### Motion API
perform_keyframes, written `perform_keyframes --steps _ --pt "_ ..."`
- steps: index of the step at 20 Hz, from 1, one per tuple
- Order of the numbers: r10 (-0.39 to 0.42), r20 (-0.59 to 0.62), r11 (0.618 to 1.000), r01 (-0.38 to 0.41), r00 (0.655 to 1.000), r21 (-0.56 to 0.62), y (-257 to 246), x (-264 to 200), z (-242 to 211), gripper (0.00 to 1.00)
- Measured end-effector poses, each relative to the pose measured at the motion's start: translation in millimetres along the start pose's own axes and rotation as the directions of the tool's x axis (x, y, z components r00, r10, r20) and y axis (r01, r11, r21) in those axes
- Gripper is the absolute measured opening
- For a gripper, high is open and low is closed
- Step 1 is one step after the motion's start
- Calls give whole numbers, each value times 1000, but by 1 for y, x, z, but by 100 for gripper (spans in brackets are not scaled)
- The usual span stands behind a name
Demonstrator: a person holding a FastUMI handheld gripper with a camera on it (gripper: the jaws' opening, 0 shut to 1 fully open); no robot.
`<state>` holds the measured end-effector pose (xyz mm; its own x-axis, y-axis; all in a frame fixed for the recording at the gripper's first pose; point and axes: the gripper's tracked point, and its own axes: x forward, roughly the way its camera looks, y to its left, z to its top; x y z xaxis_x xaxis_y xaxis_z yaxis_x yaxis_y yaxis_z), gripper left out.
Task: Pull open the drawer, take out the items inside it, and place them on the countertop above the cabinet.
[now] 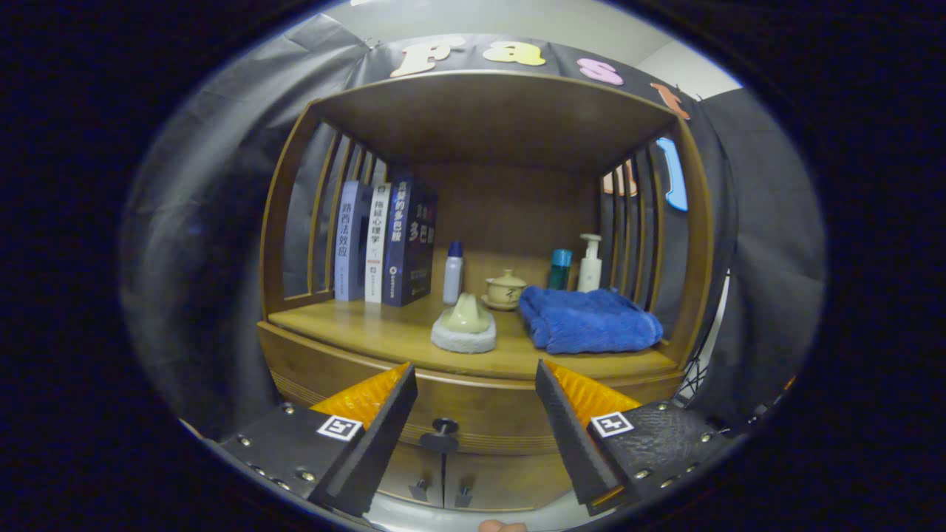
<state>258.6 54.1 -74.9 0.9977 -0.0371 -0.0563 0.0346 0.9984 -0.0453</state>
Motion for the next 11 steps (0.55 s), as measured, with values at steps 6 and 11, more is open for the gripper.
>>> perform_keyframes --steps 6,11 --pt "-77 173 996 82 982 -24 -107 -35 53 97" --pt "-159 398 978 199 903 -61 -208 -84 102 97"
